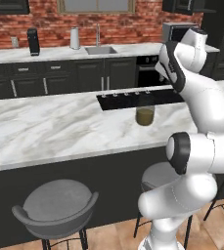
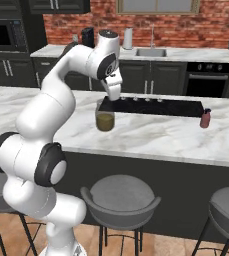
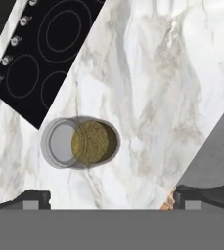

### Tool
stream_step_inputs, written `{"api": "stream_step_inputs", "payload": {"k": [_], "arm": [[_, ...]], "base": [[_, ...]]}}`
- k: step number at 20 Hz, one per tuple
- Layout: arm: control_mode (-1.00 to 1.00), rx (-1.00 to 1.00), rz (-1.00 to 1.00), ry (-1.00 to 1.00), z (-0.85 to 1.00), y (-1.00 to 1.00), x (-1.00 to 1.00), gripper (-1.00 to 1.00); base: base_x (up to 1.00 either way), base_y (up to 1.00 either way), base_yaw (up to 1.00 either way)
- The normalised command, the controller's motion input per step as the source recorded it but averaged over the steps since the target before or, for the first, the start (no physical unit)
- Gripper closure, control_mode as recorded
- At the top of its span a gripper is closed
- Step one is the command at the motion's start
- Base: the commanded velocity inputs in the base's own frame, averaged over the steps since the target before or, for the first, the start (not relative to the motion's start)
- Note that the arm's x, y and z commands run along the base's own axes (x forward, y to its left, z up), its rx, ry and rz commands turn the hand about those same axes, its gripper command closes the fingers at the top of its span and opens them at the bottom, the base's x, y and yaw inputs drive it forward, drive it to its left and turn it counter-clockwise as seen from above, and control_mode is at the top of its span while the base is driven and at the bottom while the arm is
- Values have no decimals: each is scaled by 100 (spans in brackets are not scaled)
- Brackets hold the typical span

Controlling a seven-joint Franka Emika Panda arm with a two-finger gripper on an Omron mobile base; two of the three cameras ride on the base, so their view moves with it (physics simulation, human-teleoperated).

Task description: Pick the jar and jar from the dining table and place them in the open cabinet. Close the cabinet after placing the objects.

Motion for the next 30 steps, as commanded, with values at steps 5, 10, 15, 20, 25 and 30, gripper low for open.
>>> {"api": "stream_step_inputs", "payload": {"k": [5,10,15,20,25,30], "arm": [[-100,-1,-5,1,-1,35,12,-100],[-100,0,-1,0,0,9,31,-100],[-100,0,0,0,0,-14,21,-100],[-100,1,0,0,0,-29,10,-100],[-100,0,0,1,-4,-3,7,-100],[-100,0,0,0,-22,0,1,-100]], "base": [[0,0,0],[0,0,0],[0,0,0],[0,0,0],[0,0,0],[0,0,0]]}}
